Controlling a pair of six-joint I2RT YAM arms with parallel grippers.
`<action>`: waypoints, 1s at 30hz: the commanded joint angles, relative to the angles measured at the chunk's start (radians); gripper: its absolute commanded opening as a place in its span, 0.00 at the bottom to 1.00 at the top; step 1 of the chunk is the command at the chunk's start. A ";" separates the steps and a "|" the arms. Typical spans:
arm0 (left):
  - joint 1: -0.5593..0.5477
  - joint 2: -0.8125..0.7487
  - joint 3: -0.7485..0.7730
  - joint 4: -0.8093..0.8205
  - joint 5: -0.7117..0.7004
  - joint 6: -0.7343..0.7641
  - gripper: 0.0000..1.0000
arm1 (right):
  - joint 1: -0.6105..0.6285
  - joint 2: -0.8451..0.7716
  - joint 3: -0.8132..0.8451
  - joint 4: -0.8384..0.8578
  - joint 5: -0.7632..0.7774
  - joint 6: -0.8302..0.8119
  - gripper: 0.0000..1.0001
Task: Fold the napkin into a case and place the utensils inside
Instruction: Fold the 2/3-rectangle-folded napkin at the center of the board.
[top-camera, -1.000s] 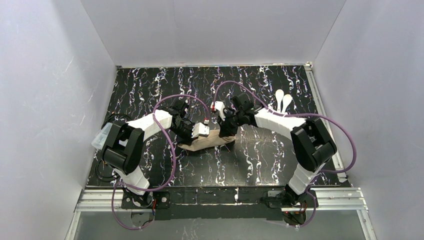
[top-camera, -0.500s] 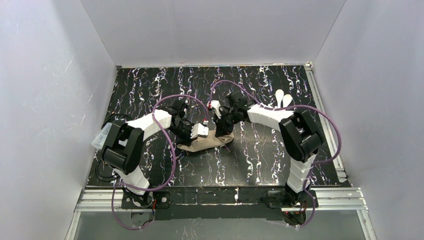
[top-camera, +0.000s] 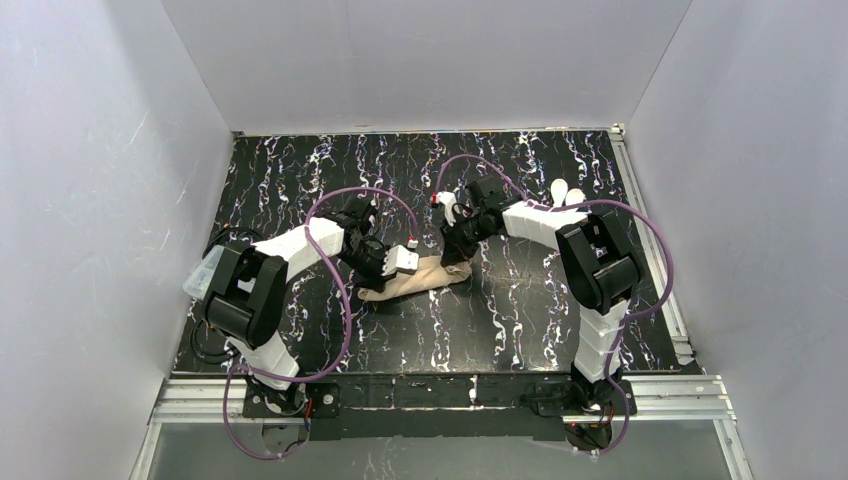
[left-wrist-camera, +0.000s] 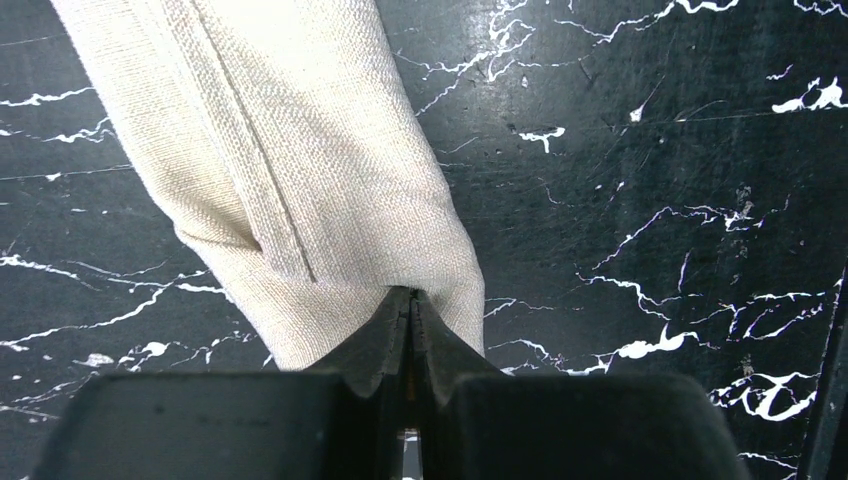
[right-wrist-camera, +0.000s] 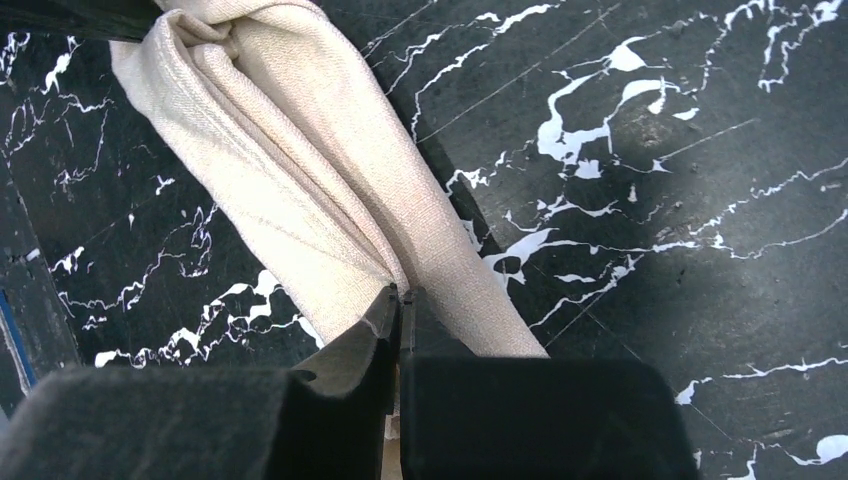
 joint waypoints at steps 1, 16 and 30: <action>0.007 -0.009 0.049 -0.083 0.019 -0.031 0.00 | -0.016 -0.006 -0.033 0.069 0.036 0.069 0.03; 0.012 0.000 0.100 -0.106 0.057 -0.106 0.01 | -0.002 0.095 0.036 -0.032 -0.012 0.073 0.02; 0.027 -0.009 0.267 -0.342 0.237 -0.055 0.17 | 0.003 0.116 0.036 -0.029 -0.020 0.096 0.01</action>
